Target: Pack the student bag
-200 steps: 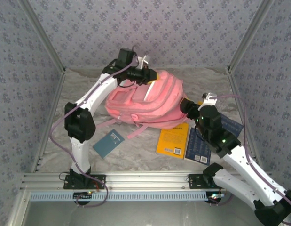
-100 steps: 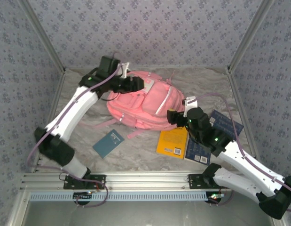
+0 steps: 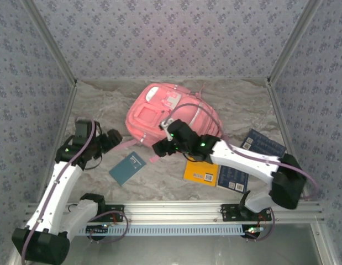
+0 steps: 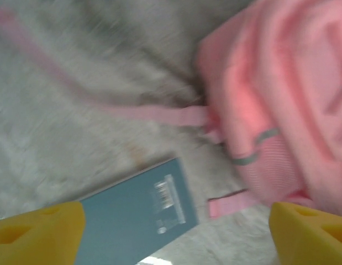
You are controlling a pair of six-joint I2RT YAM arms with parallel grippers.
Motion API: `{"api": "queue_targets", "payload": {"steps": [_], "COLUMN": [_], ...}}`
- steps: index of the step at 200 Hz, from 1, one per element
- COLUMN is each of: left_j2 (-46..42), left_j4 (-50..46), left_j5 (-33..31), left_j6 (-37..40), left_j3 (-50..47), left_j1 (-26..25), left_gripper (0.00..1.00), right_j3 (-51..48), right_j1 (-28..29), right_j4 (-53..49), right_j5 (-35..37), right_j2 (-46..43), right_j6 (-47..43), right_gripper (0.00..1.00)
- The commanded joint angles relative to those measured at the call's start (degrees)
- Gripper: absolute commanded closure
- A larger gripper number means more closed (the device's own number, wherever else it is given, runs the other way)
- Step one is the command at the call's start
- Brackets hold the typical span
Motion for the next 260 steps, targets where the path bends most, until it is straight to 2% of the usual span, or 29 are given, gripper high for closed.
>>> {"api": "queue_targets", "payload": {"steps": [1, 21, 37, 70, 95, 124, 148, 190, 223, 260], "left_j2": [-2.78, -3.88, -3.79, -3.52, -3.53, -3.67, -3.71, -3.42, -3.05, -2.86], "left_j4": [-1.39, -3.0, -4.08, 2.11, 8.09, 9.43, 11.09, 13.93, 16.09, 17.3], "left_j5": [-1.5, -3.64, -4.19, 2.81, 7.71, 9.31, 10.53, 10.93, 10.8, 10.67], "left_j6": [-5.62, -7.58, -9.44, -15.47, -20.09, -22.28, -23.35, -24.32, -24.79, -24.83], "left_j3": [-5.14, -8.13, -9.62, -16.55, -21.46, -23.46, -24.91, -26.93, -28.56, -29.5], "left_j1": [2.7, 3.88, 5.08, 5.87, 5.91, 5.53, 5.3, 4.78, 4.27, 3.99], "left_gripper": [0.11, 0.11, 0.12, 0.14, 0.16, 0.18, 0.19, 0.21, 0.21, 0.22], "right_j3": [7.31, 13.44, 15.91, 22.51, 28.08, 31.98, 33.51, 37.03, 38.08, 36.57], "right_j1": [1.32, 2.84, 3.36, 3.6, 3.23, 3.33, 3.35, 5.05, 4.94, 3.81], "right_j4": [-3.69, -8.95, -9.39, -13.06, -16.82, -19.66, -19.65, -22.87, -24.55, -21.45], "right_j5": [-8.58, -10.43, -12.52, -15.24, -13.48, -11.57, -10.61, -13.17, -18.42, -24.88], "right_j2": [6.77, 14.42, 18.67, 26.94, 32.55, 37.29, 39.89, 43.62, 44.87, 40.56], "right_j6": [0.55, 0.25, 0.63, 1.72, 1.52, 2.32, 2.94, 3.5, 4.19, 7.27], "right_gripper": [0.17, 0.17, 0.18, 0.18, 0.18, 0.17, 0.18, 0.19, 0.2, 0.25]}}
